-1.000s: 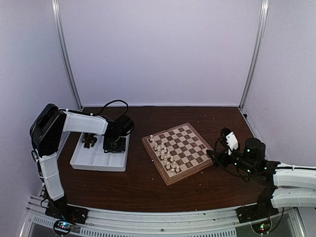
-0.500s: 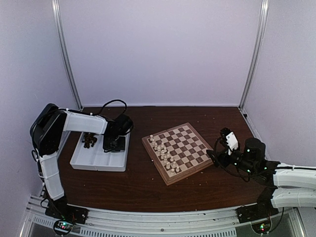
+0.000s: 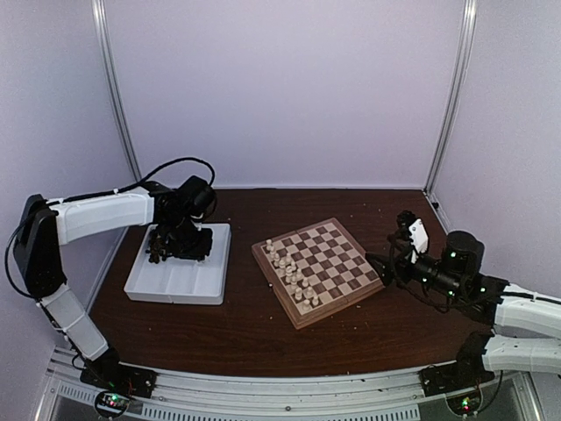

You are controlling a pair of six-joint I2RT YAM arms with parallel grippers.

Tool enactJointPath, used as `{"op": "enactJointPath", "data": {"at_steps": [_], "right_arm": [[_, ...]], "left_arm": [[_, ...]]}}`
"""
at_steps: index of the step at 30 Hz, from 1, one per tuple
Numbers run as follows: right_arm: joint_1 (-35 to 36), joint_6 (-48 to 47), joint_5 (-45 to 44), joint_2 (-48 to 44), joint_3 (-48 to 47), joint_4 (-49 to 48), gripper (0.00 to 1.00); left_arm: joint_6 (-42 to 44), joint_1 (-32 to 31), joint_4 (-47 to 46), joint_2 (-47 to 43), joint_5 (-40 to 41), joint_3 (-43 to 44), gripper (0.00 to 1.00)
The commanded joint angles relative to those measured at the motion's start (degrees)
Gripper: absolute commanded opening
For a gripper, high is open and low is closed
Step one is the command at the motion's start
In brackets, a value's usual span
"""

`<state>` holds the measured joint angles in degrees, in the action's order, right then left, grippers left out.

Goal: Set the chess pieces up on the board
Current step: Pick up the chess piece from the storage box, then place the chess piece on the chessboard.

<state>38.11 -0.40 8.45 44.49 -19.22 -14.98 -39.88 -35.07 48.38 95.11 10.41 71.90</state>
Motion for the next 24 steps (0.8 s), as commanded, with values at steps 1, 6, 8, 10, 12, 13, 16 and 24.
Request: {"op": "enactJointPath", "data": {"at_steps": [1,6,8,10,12,13,16,24], "right_arm": [[3.3,4.3,3.5,5.1,-6.7,0.6,0.81],[10.6,4.5,3.1,16.8,-15.7,-1.0,0.81],[13.6,4.0,2.8,21.9,-19.2,-1.3,0.81],[15.8,3.7,2.8,26.7,-22.6,-1.4,0.80],[17.9,3.3,3.1,30.7,-25.7,-1.7,0.80],[18.9,3.2,3.1,32.3,-27.0,-2.2,0.80],[21.3,2.5,3.5,36.7,-30.1,-4.3,0.79],[23.8,1.2,5.2,47.7,-36.3,-10.3,0.82]], "left_arm": [[-0.6,1.9,0.5,-5.1,-9.7,-1.6,0.03],[-1.6,4.3,-4.0,-8.5,-19.5,-4.9,0.02],[-1.5,4.5,-4.1,-9.3,-20.2,-5.4,0.02],[-1.3,4.6,-4.2,-10.2,-21.6,-5.9,0.02],[-1.9,4.6,-5.2,-11.3,-23.8,-6.6,0.02],[-2.6,4.6,-6.2,-12.1,-25.4,-7.2,0.02],[-8.1,4.6,-10.2,-14.6,-28.6,-9.7,0.03],[-28.1,4.7,-27.0,-22.9,-31.6,-21.0,0.06]]}}
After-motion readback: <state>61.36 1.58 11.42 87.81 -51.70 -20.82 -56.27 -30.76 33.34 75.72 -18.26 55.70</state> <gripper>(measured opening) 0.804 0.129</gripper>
